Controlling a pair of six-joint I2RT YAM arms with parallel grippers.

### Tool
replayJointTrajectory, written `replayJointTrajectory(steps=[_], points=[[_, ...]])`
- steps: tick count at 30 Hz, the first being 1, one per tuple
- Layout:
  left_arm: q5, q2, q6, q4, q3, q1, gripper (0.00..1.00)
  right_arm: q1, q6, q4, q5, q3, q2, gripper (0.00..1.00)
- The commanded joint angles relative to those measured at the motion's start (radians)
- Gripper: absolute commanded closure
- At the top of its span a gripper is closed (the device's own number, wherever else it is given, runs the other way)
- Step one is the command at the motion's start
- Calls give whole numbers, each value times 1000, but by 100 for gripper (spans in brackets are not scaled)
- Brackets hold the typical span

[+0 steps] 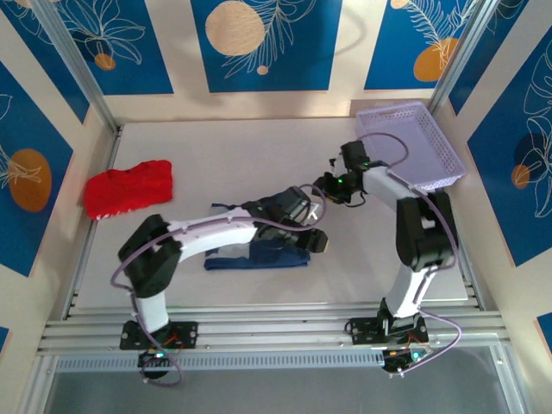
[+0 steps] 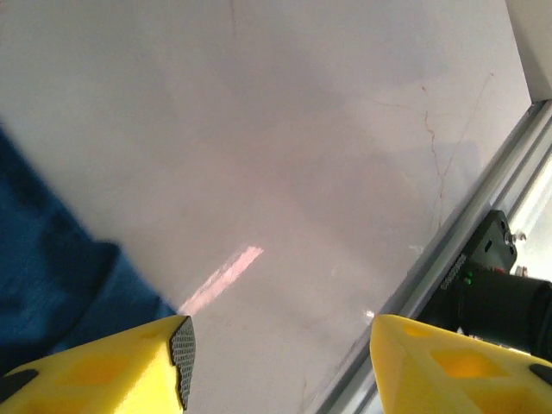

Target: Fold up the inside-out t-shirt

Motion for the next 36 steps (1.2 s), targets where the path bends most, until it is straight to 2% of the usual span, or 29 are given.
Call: replayJointTrajectory(steps=[1,4,6,11,14,17,21,25,36], points=[[-83,-165,35,-55,-86,116,41,1,15,-23,-82,-144,-161,59],[-56,-180,-1,-69,-115,260,38,50,61,10,-164,-307,-289,52],[-36,-154,5,-56,-101,317,38,102,90,0,-177,-370,-334,48],[-53,-33,74,-102,35,367,35,194,153,46,-151,-462,-346,48],[-74,63,118,-141,140,372,34,240,169,82,-138,-470,-292,54],[-85,167,157,-188,247,372,33,260,167,96,-126,-463,-249,66],[-91,260,194,-244,357,372,32,264,161,77,-107,-468,-272,84],[-101,278,207,-265,391,372,32,267,162,48,-111,-472,-318,97],[-166,239,251,-304,383,372,32,306,223,-19,-133,-519,-453,100]])
